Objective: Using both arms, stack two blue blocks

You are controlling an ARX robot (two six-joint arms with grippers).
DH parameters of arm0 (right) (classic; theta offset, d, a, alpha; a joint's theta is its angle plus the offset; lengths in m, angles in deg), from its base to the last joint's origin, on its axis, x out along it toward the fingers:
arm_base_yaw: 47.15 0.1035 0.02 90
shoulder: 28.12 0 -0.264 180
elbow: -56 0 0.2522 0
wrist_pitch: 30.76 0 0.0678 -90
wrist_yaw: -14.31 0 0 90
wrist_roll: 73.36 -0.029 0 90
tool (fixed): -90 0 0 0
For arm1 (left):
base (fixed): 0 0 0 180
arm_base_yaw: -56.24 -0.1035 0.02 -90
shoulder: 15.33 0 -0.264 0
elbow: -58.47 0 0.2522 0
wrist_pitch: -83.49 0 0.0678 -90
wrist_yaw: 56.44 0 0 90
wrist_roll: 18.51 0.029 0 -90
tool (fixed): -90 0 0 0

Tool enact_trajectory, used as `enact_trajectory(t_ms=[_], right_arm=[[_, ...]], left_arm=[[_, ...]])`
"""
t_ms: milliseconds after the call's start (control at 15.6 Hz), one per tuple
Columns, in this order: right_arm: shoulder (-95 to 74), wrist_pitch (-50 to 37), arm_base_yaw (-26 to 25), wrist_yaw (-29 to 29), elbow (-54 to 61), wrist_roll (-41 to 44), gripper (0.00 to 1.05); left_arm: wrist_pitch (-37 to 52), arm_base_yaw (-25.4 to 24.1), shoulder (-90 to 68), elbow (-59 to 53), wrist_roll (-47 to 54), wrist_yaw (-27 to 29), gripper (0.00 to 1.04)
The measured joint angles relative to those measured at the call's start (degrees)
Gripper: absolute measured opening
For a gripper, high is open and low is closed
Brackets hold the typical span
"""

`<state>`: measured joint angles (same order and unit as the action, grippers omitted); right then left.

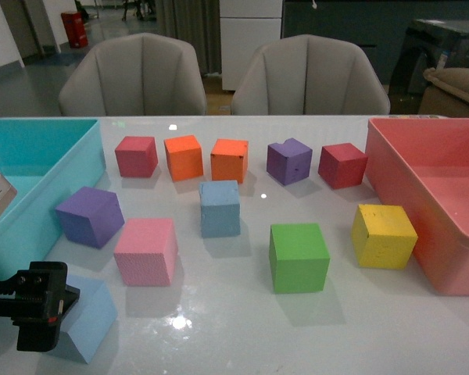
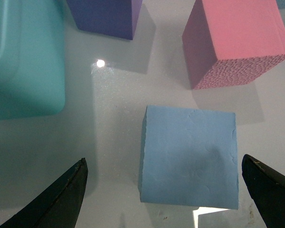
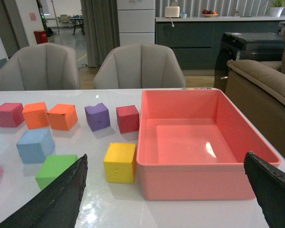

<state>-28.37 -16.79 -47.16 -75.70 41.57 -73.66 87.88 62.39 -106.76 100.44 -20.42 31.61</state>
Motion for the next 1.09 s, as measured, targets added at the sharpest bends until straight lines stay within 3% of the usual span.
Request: enact_trajectory(t_ms=[1088], right_arm=[[0.00,0.00,0.00,0.00,0.00,0.00,0.98]], left_arm=[[7.76,1.64,-13.00,1.31,-0.09,1.99,0.98]])
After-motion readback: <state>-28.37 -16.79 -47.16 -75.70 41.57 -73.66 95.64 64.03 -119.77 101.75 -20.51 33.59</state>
